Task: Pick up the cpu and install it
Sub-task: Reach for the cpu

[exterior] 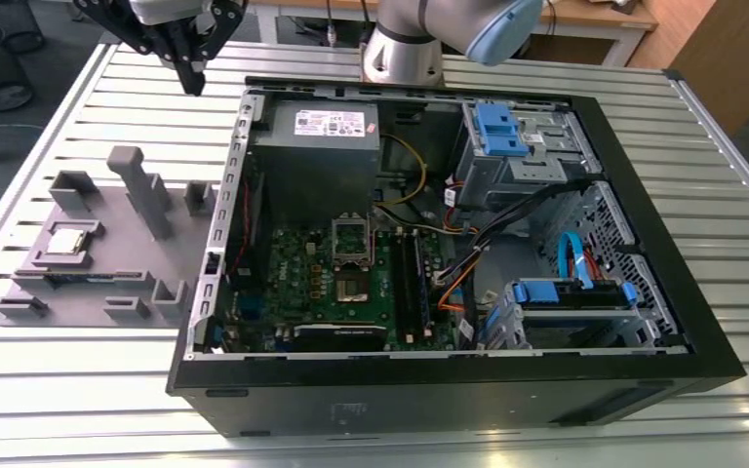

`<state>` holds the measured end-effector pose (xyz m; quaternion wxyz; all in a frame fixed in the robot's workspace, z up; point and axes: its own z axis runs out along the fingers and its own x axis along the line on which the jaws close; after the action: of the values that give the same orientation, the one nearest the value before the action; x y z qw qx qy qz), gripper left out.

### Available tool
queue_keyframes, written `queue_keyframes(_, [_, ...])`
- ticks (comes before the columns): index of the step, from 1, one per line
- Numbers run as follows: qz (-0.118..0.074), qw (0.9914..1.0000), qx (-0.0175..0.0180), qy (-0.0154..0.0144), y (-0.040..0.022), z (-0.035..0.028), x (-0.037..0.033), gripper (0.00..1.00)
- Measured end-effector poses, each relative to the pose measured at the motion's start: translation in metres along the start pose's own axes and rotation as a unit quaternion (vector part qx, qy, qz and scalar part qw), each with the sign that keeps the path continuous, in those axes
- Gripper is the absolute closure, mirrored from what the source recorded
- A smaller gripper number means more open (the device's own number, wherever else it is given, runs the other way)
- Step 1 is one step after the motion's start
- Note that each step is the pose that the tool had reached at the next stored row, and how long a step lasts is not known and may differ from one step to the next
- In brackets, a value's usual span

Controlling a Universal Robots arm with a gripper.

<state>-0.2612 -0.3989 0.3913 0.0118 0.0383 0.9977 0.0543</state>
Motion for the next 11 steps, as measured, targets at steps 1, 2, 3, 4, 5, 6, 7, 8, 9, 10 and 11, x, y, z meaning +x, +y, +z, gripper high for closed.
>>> queue_keyframes(1, [0.000, 1.00000, 0.0000, 0.0000, 0.0000, 0.0000, 0.0004, 0.90])
queue_keyframes(2, [0.000, 1.00000, 0.0000, 0.0000, -0.0001, 0.0000, 0.0010, 0.90])
queue_keyframes(3, [0.000, 1.00000, 0.0000, 0.0000, -0.0001, 0.0000, 0.0015, 0.90])
queue_keyframes(4, [0.000, 1.00000, 0.0000, 0.0000, -0.0002, -0.0001, 0.0022, 0.90])
queue_keyframes(5, [0.000, 1.00000, 0.0000, 0.0000, -0.0002, -0.0001, 0.0030, 0.90])
queue_keyframes(6, [0.000, 1.00000, 0.0000, 0.0000, -0.0003, -0.0001, 0.0037, 0.90])
queue_keyframes(7, [0.000, 1.00000, 0.0000, 0.0000, -0.0003, -0.0001, 0.0045, 0.90])
queue_keyframes(8, [0.000, 1.00000, 0.0000, 0.0000, -0.0004, -0.0001, 0.0052, 0.90])
queue_keyframes(9, [0.000, 1.00000, 0.0000, 0.0000, -0.0004, -0.0001, 0.0059, 0.90])
queue_keyframes(10, [0.000, 1.00000, 0.0000, 0.0000, -0.0005, -0.0002, 0.0065, 0.90])
queue_keyframes(11, [0.000, 1.00000, 0.0000, 0.0000, -0.0005, -0.0002, 0.0072, 0.90])
